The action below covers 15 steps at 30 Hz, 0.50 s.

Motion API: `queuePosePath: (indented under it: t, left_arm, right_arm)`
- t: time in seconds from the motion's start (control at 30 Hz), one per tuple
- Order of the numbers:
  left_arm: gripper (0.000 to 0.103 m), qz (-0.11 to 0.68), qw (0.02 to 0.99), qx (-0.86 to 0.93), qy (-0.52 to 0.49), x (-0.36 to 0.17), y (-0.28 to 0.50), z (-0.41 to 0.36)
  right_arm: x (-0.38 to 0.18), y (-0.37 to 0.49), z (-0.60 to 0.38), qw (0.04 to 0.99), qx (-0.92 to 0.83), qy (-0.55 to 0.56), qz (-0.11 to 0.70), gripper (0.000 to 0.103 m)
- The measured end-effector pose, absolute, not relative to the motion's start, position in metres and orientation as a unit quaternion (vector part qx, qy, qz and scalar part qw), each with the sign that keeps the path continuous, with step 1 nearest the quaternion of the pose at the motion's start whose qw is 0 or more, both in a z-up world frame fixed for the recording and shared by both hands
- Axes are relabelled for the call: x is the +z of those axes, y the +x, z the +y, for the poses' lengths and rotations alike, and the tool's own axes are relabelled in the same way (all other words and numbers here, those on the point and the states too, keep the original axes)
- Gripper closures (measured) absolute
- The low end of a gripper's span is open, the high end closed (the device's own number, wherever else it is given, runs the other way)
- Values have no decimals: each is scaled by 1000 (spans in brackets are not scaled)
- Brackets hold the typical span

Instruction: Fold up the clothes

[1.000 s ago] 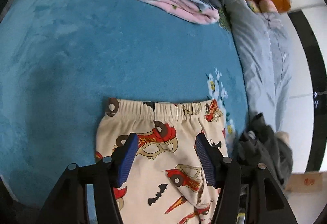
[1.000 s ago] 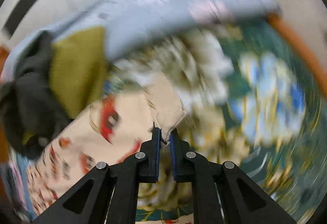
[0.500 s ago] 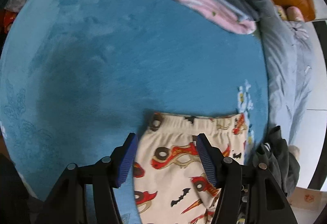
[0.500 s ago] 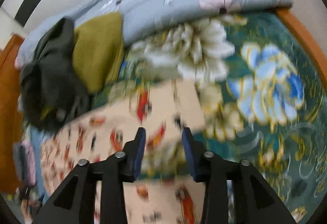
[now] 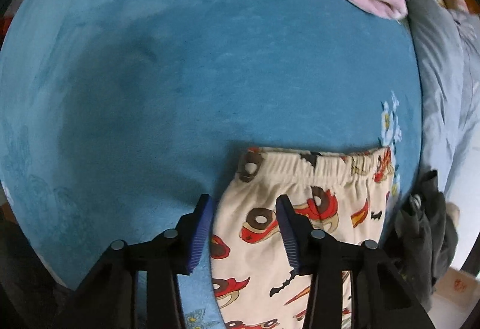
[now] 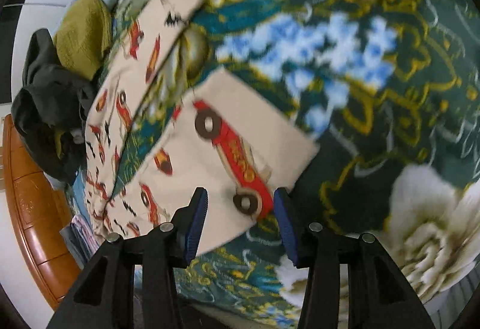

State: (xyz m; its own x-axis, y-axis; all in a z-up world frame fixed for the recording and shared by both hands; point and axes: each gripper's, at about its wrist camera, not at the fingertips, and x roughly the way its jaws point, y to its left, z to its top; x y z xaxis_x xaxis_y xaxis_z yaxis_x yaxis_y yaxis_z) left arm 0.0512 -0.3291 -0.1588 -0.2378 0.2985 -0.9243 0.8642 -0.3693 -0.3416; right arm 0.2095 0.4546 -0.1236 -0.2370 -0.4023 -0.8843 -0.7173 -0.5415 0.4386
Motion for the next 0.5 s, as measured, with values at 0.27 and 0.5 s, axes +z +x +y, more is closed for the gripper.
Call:
queuePosePath:
  t: [0.27, 0.5]
  left_arm:
    - [63, 525, 249, -592, 558, -163, 63, -336]
    - [77, 517, 233, -594, 571, -166, 60, -332]
  right_arm:
    - [-135, 214, 444, 134, 631, -598, 475, 56]
    - [-136, 206, 447, 149, 635, -568, 502, 59]
